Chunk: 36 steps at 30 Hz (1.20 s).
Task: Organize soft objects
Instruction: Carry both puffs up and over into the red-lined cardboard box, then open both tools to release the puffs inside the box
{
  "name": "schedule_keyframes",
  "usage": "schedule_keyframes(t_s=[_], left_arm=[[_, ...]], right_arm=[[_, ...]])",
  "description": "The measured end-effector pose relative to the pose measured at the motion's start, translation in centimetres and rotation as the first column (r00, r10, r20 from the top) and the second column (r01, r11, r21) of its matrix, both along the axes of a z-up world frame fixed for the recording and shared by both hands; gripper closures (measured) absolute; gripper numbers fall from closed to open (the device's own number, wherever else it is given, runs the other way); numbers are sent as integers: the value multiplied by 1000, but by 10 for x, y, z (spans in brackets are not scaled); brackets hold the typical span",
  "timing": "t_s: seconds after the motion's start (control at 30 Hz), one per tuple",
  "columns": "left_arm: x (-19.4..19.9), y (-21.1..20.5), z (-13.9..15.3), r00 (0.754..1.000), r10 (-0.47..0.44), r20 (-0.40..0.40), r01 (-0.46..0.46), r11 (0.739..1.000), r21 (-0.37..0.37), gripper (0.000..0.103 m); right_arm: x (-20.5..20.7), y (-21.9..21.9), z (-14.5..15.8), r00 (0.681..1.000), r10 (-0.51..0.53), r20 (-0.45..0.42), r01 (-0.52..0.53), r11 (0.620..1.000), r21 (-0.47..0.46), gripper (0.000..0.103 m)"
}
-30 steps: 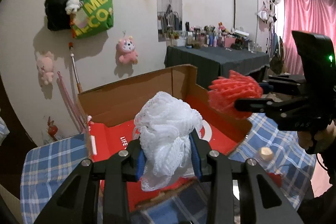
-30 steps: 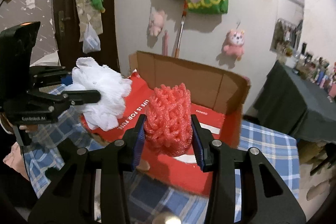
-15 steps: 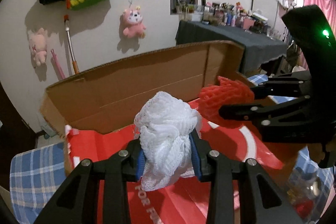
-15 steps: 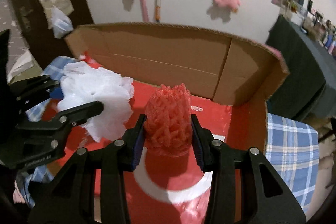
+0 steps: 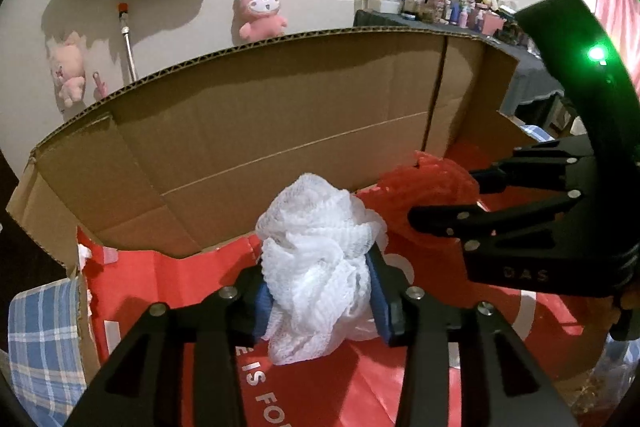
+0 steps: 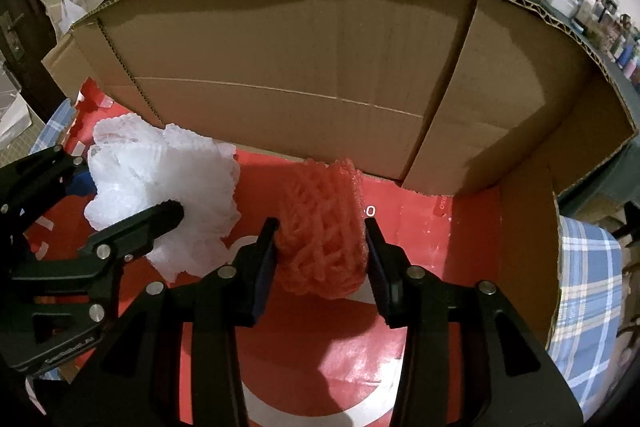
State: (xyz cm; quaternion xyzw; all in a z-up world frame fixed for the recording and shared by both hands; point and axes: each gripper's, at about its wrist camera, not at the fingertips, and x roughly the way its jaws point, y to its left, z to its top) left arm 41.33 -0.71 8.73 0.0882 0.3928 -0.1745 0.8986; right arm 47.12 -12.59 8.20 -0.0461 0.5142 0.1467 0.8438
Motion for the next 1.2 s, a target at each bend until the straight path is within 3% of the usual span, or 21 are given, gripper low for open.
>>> schedule_keyframes(t_s=[0.27,0.53,0.7,1.03,1.2], left_arm=[[5,0,-1,1000,21,-4,-20,999,26,50],[6,1,0,999,52,15,-52,997,55,34],[6,7,1,997,80,16,-80,995,51,22],[0,15,9,992,119,49,-121,992,43,8],[-7,20,22,988,135,78,-137,990,18,4]], right_arm=[[-2,5,2,1000,-6,-2,6,1000,-24,62],[-10,7,2,1000,-13,2,13,999,-52,60],[-10,4,-1,1000,-19,-7,19,999,-43,48],[-18,-8,9,999,-51,11,52,998,-25,48],[-31,-14,27,997,-56,46,57,998,-14,41]])
